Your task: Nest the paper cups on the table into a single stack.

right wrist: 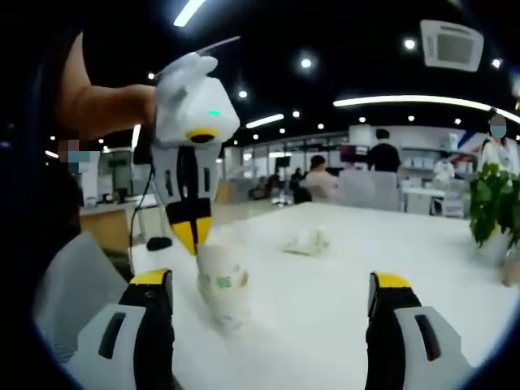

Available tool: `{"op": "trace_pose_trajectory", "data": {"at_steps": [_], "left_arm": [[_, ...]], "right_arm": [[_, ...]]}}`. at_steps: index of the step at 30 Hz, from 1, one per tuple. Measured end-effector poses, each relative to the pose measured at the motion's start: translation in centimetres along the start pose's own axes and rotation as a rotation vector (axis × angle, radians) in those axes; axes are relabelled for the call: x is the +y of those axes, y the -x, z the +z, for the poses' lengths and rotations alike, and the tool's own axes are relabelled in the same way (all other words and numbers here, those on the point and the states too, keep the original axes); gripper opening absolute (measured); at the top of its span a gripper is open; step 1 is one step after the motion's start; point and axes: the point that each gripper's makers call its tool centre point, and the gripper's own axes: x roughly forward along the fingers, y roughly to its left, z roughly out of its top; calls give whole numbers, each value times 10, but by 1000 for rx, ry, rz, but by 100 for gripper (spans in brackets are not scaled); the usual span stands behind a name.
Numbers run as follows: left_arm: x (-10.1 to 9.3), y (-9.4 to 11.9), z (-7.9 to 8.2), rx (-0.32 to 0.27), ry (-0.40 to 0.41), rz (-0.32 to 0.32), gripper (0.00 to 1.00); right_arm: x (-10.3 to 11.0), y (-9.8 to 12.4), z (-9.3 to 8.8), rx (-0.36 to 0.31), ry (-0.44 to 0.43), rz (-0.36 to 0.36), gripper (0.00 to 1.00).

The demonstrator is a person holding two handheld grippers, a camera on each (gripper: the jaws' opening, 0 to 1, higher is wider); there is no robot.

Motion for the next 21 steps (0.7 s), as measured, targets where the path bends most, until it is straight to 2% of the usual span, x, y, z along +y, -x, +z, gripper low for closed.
{"op": "trace_pose_trajectory", "data": {"at_steps": [4, 12, 13, 14, 15, 16, 18, 21], "left_arm": [[1, -10, 0, 0, -27, 0, 0], [-6, -36, -2, 4, -13, -26, 0], [-9, -42, -5, 12, -10, -40, 1], [-16, -41, -6, 13, 12, -82, 1], [-21, -42, 4, -44, 78, -112, 2], [-15, -43, 8, -69, 65, -88, 2], [-13, -39, 6, -60, 62, -79, 2], [-13, -40, 9, -82, 69, -81, 2]], "right_arm": [[1, -1, -1, 4, 5, 4, 98], [-1, 0, -1, 3, 0, -5, 97], [-1, 0, -1, 4, 0, -5, 97], [-1, 0, -1, 5, 0, -5, 97], [0, 0, -1, 6, 0, -5, 97], [-1, 0, -1, 6, 1, -6, 97], [-1, 0, -1, 4, 0, -8, 97], [-2, 0, -2, 6, -2, -8, 97]]}}
